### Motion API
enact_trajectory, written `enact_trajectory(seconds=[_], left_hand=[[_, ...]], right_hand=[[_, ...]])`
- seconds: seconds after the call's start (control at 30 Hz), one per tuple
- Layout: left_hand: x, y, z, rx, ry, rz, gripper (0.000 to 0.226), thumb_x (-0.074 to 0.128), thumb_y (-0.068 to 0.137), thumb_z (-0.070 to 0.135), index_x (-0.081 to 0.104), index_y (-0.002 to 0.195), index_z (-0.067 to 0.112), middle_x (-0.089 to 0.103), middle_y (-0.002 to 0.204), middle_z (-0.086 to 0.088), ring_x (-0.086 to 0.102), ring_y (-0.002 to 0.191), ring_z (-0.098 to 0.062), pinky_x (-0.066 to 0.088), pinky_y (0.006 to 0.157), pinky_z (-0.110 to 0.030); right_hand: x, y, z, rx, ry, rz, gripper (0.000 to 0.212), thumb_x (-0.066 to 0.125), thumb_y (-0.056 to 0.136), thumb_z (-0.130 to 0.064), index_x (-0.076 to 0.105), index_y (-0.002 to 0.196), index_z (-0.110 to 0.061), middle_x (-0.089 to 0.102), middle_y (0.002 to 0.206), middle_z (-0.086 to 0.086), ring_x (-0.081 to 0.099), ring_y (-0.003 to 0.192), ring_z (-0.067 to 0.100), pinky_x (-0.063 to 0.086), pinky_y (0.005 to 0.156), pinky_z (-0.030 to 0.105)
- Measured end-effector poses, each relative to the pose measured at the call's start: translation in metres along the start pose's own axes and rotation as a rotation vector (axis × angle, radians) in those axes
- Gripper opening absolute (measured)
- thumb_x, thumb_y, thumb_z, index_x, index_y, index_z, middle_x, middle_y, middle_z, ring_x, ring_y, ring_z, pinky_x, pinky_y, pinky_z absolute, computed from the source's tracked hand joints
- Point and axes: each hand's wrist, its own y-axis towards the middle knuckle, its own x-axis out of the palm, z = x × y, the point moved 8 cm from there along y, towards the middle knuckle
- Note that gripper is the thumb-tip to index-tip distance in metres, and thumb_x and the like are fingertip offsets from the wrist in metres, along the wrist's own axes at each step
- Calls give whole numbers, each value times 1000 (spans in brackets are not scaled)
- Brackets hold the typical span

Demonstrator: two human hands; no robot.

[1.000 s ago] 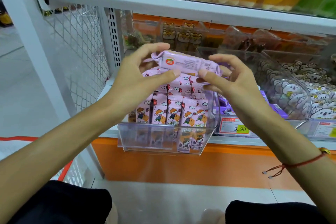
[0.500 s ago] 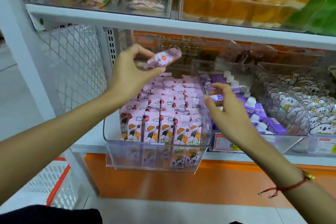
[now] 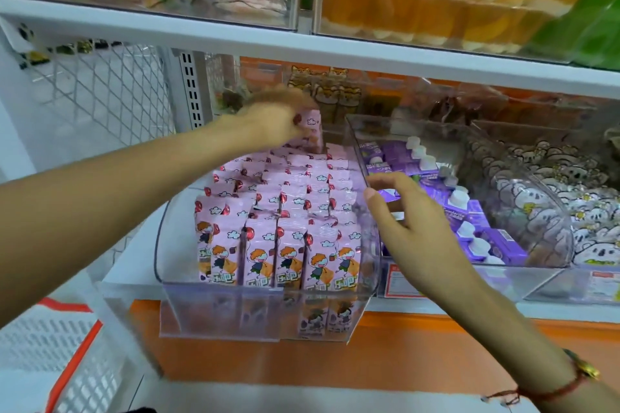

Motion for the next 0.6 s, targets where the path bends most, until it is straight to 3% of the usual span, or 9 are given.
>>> enact_trajectory(seconds=[0.13, 0.2, 0.37, 0.53, 0.6], left_hand=[[22, 19, -6, -185, -81, 31, 43, 69, 86, 30, 50, 122, 18, 61, 116, -7, 58, 102, -28, 51, 88, -41], [35, 24, -10, -233, -22, 1, 38, 68, 86, 32, 57, 119, 19, 61, 117, -5, 58, 106, -27, 49, 87, -36], [68, 21, -7, -150, 25, -206, 30, 47, 100, 30, 64, 120, 17, 65, 120, -4, 61, 102, -25, 50, 84, -31], [49, 18, -4, -74, 9, -84, 24, 48, 97, 25, 63, 115, 17, 65, 114, -6, 61, 100, -26, 52, 87, -39], [52, 17, -3, -54, 56, -144, 25, 49, 97, 29, 67, 110, 17, 65, 115, -5, 57, 106, -24, 49, 91, -39]], right_hand=[[1, 0, 3, 16, 16, -5, 36, 38, 84, -53, 52, 111, -34, 60, 94, -12, 59, 82, 7, 53, 75, 43], [1, 0, 4, 16, 18, -3, 37, 39, 85, -53, 52, 112, -33, 60, 93, -12, 59, 82, 7, 53, 74, 42], [1, 0, 5, 14, 21, -16, 43, 37, 84, -54, 52, 116, -32, 59, 93, -13, 58, 83, 3, 53, 71, 38], [-1, -1, 6, -20, -16, -45, 39, 39, 89, -53, 52, 120, -33, 61, 98, -11, 55, 87, -5, 53, 73, 37], [-4, -4, 2, -57, -57, -32, 42, 36, 88, -55, 52, 121, -34, 60, 98, -13, 56, 87, -4, 53, 73, 39]])
